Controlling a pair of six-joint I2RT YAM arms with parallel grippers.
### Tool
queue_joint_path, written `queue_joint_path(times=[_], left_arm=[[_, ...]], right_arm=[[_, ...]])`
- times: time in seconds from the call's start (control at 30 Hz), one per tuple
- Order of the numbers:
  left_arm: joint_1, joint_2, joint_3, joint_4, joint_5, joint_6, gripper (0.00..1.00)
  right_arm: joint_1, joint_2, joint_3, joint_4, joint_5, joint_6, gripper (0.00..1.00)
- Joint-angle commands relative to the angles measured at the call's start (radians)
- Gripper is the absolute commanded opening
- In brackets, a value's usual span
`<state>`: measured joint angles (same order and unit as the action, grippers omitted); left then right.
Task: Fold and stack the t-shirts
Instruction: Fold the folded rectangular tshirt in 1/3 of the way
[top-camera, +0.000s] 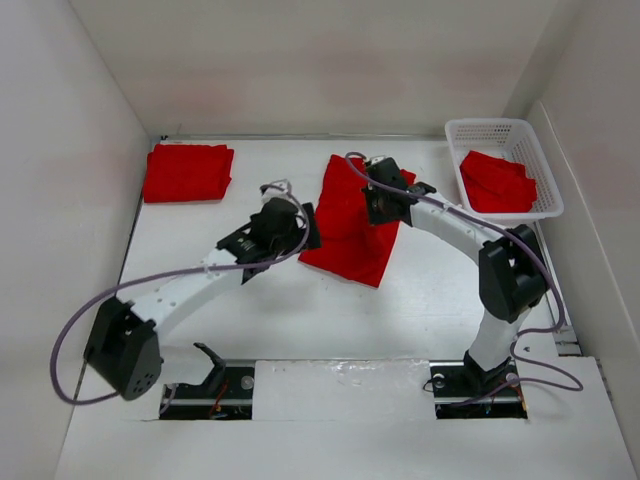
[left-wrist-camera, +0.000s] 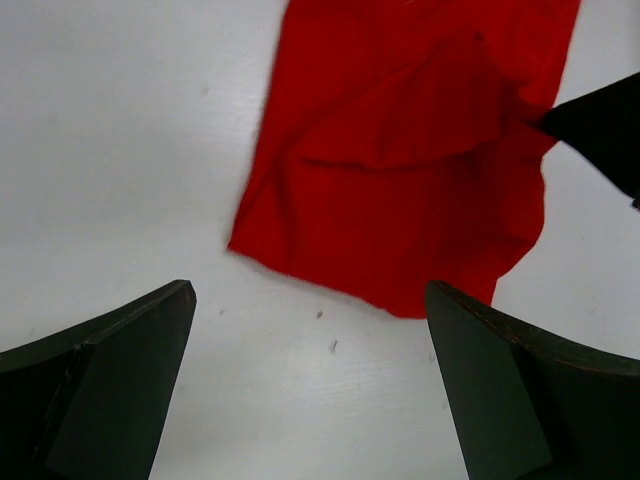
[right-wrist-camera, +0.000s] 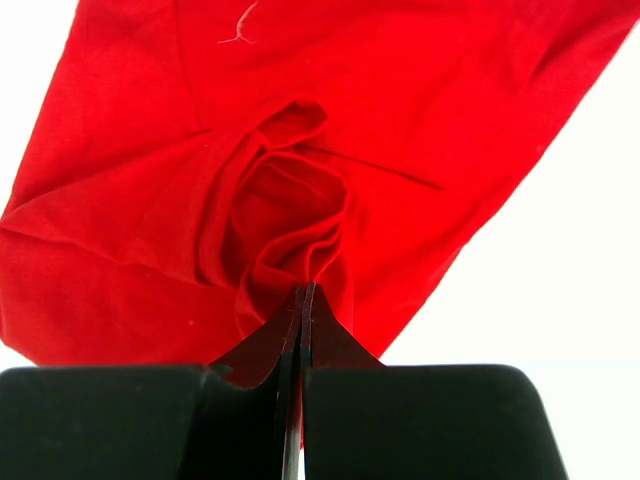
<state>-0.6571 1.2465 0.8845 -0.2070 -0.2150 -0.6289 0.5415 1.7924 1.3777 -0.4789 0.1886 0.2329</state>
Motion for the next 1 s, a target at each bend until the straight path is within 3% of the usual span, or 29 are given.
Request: queue_joint_path(times=[0.0,0.13,0.47,0.63,0.67,0.97], left_arm=[[-0.024,0.111,0.123,0.127,0.037,0.196,1.00],[-0.045,0.197,0.174,0.207,0.133,0.380,0.98],[-0.073,0.307,0.212,0.293,0.330,0.573,0.84],[-0.136,0.405,0.269,0.279,0.229,0.658,0.81],[-0.136,0.425,0.283,0.270,0.215,0.658,0.73],[-0.136,0.554,0.372,0.267,0.209,0.679,0.68]], right_arm=[[-0.034,-0.016,0.007,0.065,-0.073,-0.061,0.00],[-0.067,-0.007,0.007,0.065,-0.095,-0.050,0.00],[-0.109,-0.016,-0.029,0.074,-0.152,-0.017,0.00],[-0.120,-0.016,-0.039,0.074,-0.163,0.008,0.00],[-0.120,-0.016,-0.048,0.074,-0.163,0.008,0.00],[-0.156,0.002,-0.048,0.063,-0.172,0.048,0.00]])
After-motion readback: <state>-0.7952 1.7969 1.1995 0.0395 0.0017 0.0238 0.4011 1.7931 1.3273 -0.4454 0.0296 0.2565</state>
